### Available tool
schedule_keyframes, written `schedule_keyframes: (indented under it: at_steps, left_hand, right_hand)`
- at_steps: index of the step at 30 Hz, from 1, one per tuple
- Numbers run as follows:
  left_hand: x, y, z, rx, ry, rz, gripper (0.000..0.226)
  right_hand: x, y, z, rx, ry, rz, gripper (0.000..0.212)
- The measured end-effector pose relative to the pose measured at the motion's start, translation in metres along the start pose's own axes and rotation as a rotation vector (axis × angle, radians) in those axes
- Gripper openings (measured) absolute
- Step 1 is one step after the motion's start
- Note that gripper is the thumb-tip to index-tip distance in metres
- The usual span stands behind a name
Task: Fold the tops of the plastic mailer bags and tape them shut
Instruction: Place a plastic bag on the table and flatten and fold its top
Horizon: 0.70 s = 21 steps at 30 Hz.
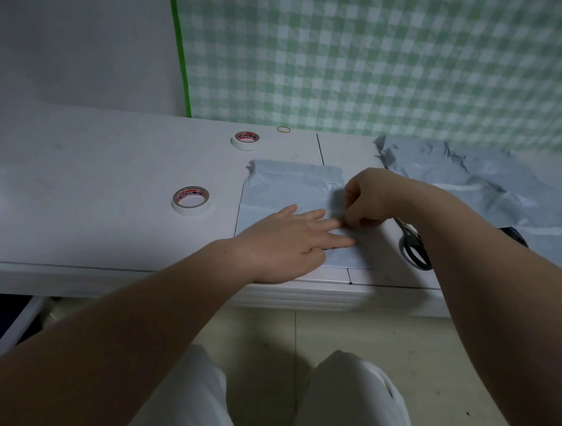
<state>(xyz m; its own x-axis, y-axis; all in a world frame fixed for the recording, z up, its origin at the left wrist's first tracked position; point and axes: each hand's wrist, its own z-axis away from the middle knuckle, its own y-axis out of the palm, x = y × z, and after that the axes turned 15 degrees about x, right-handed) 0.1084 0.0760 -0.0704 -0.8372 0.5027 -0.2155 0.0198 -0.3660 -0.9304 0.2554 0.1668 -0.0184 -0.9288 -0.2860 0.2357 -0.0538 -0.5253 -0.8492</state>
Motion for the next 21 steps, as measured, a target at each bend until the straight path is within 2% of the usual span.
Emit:
schedule_keyframes:
  at_steps: [9, 16, 21]
  left_hand:
    - [-0.0021, -0.0015, 0.0018, 0.022, -0.014, 0.006, 0.056]
    - [-0.0020, -0.0020, 0.0019, 0.024, -0.017, 0.020, 0.056]
    - [-0.0013, -0.0013, 0.0020, 0.026, -0.018, 0.029, 0.055]
  right_hand:
    - [-0.0068, 0.0001, 0.0012, -0.027, 0.013, -0.139, 0.016]
    - [-0.0100, 0.0036, 0.0018, -0.050, -0.030, -0.244, 0.010]
    - [-0.0097, 0.0040, 0.0013, -0.105, -0.005, -0.144, 0.015]
